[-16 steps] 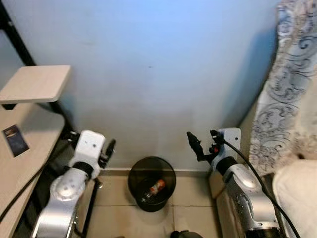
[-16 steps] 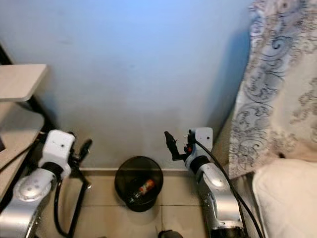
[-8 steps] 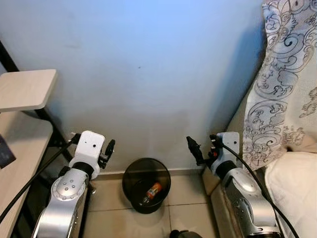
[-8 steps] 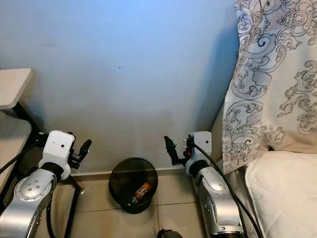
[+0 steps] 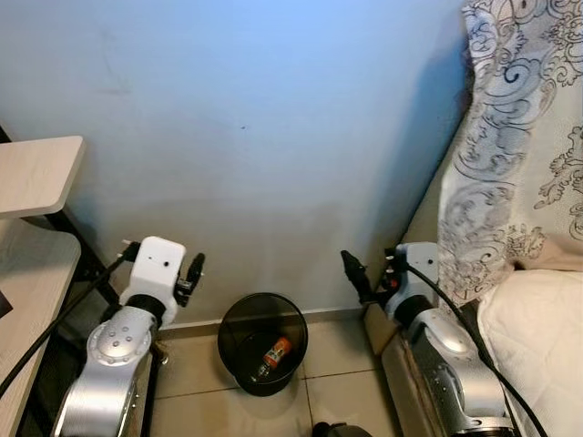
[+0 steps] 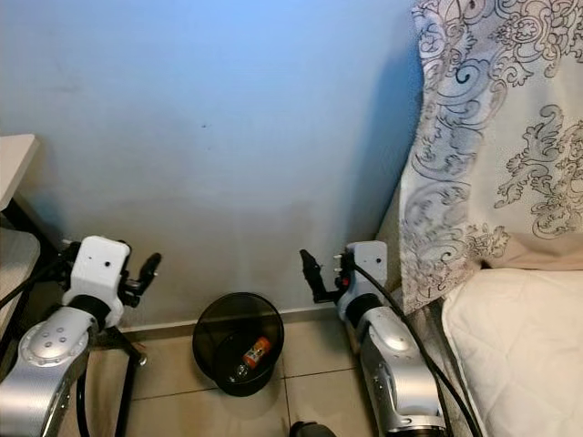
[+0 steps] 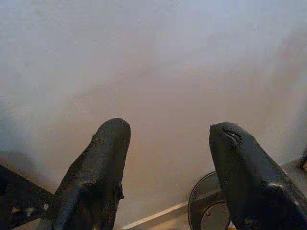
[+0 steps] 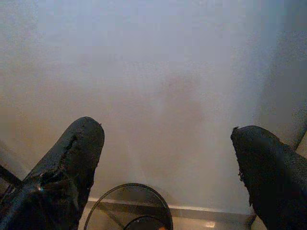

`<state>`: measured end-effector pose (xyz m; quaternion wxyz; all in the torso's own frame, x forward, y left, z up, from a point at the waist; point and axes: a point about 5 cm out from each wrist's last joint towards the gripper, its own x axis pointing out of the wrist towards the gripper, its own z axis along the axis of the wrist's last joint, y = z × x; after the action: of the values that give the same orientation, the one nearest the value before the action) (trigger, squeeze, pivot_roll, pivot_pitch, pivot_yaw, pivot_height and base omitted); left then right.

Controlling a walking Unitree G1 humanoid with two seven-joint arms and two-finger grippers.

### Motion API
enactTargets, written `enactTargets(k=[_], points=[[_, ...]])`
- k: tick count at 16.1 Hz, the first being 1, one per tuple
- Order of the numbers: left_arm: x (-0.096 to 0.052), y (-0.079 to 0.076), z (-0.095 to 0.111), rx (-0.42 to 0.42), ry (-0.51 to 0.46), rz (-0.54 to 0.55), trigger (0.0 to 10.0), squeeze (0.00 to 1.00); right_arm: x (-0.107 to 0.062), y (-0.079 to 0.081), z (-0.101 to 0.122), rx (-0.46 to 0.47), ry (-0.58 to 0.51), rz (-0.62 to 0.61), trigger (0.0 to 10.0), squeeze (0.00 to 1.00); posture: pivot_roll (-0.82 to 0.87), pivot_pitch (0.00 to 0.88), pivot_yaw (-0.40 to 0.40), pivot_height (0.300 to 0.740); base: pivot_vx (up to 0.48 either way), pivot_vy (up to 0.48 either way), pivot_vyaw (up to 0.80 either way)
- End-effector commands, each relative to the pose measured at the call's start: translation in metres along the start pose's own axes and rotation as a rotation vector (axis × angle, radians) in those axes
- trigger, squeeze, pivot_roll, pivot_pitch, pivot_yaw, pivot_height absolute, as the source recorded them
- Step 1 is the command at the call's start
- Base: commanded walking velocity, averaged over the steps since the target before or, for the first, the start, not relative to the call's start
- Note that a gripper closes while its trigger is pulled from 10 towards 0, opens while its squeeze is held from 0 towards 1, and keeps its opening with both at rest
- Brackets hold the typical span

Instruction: Clean up the room

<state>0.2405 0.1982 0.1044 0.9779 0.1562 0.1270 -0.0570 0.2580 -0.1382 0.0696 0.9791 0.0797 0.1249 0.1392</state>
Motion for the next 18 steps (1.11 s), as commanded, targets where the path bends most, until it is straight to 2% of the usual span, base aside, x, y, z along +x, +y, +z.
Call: enactTargets(k=[1,3,4,5,7,9,11,12,14,16,18], points=[[0.001,-0.001,0.006,0.016,-0.016,-0.006,10.0,0.0,0.001,-0.006,0.001,-0.056,0.001,-0.044,10.0,0.0,0.0,0.0,0.025,0.74,0.0,0.0,-0.76],[0.001,-0.002,0.004,0.015,-0.012,-0.009,10.0,0.0,0.002,-0.015,0.006,-0.097,-0.016,-0.141,10.0,0.0,0.0,0.0,0.014,0.74,0.0,0.0,-0.75],[0.002,-0.001,0.006,0.004,-0.018,-0.002,10.0,0.0,0.005,-0.018,0.013,-0.068,-0.039,-0.16,10.0,0.0,-0.01,0.0,0.005,0.74,0.0,0.0,-0.78],[0.004,0.002,0.008,-0.015,-0.025,0.01,10.0,0.0,0.005,-0.017,0.015,-0.037,-0.047,-0.141,10.0,0.0,-0.04,0.0,0.019,0.74,0.0,0.0,-0.78],[0.007,-0.004,0.009,-0.037,-0.031,0.003,10.0,0.0,0.006,-0.028,0.024,-0.033,-0.094,-0.174,10.0,0.0,-0.03,0.0,0.024,0.74,0.0,0.0,-0.8],[0.006,-0.007,0.011,-0.005,-0.038,-0.016,10.0,0.0,0.008,-0.029,0.024,0.014,-0.075,-0.163,10.0,0.0,0.0,0.0,0.011,0.74,0.0,0.0,-0.8],[0.008,-0.002,0.014,0.014,-0.048,-0.011,10.0,0.0,0.007,-0.025,0.015,0.048,-0.041,-0.13,10.0,0.0,0.01,0.0,0.012,0.74,0.0,0.0,-0.8],[0.009,-0.001,0.015,0.025,-0.05,-0.009,10.0,0.0,0.008,-0.02,0.013,0.036,-0.047,-0.118,10.0,0.0,0.02,0.0,0.014,0.74,0.0,0.0,-0.8],[0.008,0.001,0.011,0.008,-0.045,0.006,10.0,0.0,0.009,-0.02,0.015,0.005,-0.083,-0.185,10.0,0.0,0.01,0.0,0.006,0.74,0.0,0.0,-0.8],[0.009,0.004,0.011,-0.005,-0.047,0.023,10.0,0.0,0.009,-0.017,0.012,-0.015,-0.067,-0.18,10.0,0.0,0.02,0.0,-0.009,0.74,0.0,0.0,-0.8],[0.011,0.006,0.011,-0.04,-0.047,0.043,10.0,0.0,0.008,-0.022,0.011,-0.096,-0.082,-0.231,10.0,0.0,0.0,0.0,-0.002,0.74,0.0,0.0,-0.8]])
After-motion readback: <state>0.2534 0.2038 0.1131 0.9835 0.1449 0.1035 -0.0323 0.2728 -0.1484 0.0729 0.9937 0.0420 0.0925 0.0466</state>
